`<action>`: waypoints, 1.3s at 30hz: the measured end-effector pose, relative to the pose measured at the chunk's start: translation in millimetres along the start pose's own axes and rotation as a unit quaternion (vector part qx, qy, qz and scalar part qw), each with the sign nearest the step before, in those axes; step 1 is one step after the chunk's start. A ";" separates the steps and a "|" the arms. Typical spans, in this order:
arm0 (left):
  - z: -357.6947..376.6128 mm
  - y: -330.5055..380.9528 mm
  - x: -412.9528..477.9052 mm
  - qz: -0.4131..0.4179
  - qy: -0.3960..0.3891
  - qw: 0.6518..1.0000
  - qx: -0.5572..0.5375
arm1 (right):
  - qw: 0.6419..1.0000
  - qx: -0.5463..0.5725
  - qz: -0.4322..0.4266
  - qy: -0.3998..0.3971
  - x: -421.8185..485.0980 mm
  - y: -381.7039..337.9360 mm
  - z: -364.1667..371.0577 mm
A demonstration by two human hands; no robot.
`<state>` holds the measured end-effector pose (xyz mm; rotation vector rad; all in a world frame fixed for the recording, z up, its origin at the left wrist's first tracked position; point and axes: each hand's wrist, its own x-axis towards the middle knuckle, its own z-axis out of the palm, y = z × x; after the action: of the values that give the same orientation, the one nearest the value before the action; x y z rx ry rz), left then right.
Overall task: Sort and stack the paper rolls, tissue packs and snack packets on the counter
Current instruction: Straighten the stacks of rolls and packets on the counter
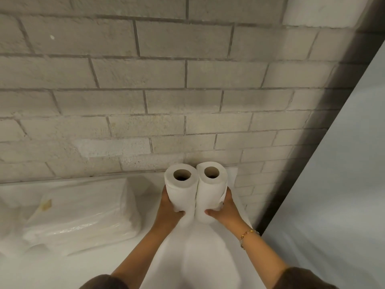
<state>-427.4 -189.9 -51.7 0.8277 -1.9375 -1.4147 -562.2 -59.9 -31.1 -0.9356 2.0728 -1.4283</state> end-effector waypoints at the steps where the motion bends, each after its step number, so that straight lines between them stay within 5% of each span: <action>1: 1.9 -0.3 0.7 0.002 0.003 1.000 -0.001 | 1.000 0.004 0.001 0.004 1.1 -0.2 2.5; 17: 7.9 4.0 17.7 0.053 -0.022 0.997 0.058 | 1.000 0.008 -0.003 0.025 21.8 10.2 12.4; 26: -11.6 4.9 -14.2 -0.099 -0.032 0.982 0.155 | 0.994 0.012 0.079 0.080 4.9 15.8 9.4; 39: -125.6 -10.5 -116.2 -0.122 -0.102 0.975 0.153 | 0.988 0.066 0.126 0.055 -69.3 -16.8 107.1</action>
<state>-256.8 -177.1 -41.4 1.1318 -2.3148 -1.4032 -437.2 -79.2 -54.9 -0.5319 2.0581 -1.4874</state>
